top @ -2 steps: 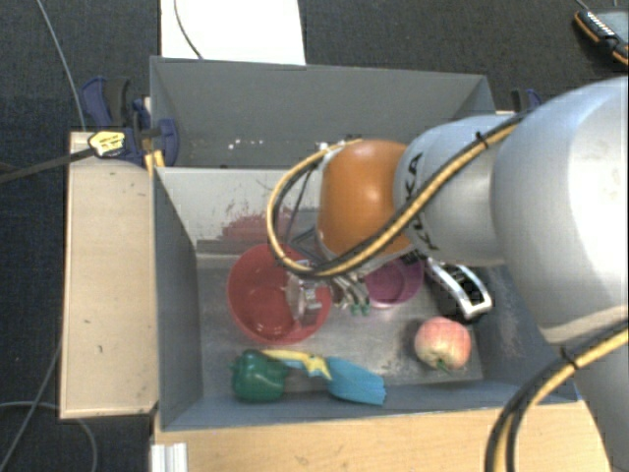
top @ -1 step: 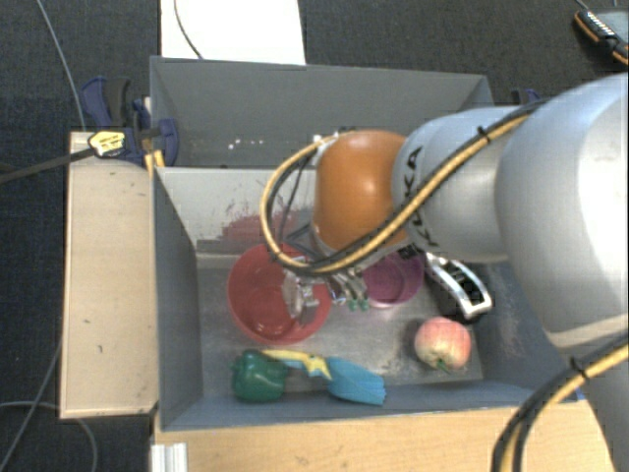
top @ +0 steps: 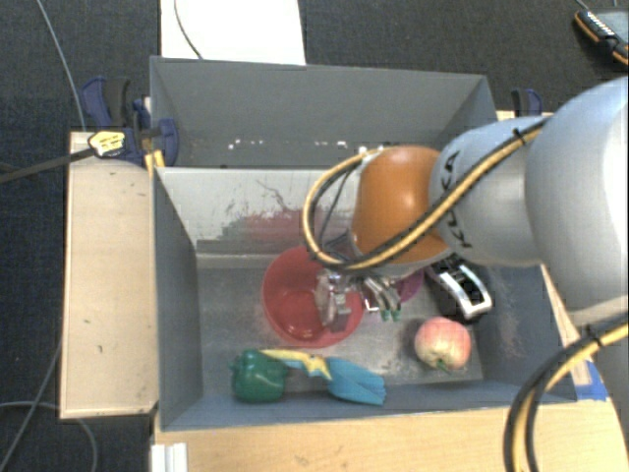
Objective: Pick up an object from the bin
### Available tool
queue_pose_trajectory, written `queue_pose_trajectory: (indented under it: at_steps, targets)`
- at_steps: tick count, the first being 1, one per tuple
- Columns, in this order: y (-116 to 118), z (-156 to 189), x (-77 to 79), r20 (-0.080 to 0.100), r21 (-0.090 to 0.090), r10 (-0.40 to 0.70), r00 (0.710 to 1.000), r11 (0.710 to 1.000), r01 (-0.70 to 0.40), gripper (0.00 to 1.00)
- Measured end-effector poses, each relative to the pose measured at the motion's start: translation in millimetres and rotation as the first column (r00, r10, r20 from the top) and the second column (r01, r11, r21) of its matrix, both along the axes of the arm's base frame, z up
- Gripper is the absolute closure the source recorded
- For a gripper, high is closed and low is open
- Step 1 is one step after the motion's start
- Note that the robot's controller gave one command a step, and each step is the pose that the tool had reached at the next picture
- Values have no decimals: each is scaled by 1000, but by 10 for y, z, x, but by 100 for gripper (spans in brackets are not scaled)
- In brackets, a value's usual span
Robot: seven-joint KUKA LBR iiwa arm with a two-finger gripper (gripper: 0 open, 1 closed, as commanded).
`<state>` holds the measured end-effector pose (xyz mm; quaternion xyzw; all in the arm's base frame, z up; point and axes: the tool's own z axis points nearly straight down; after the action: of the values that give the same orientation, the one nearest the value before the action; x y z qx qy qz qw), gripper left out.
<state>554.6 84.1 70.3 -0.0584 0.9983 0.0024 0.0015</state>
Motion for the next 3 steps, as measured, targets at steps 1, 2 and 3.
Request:
queue_pose_trajectory:
  at_steps: [1, 2, 3]
  targets:
    - [237, 227, 38, 0, -1, 16, 1000, 1000, -16, 100]
    - [-594, 26, -432, 3, -1, 103, 995, 995, -103, 100]
    - [438, 32, -38, 22, 12, 37, 999, 999, -37, 100]
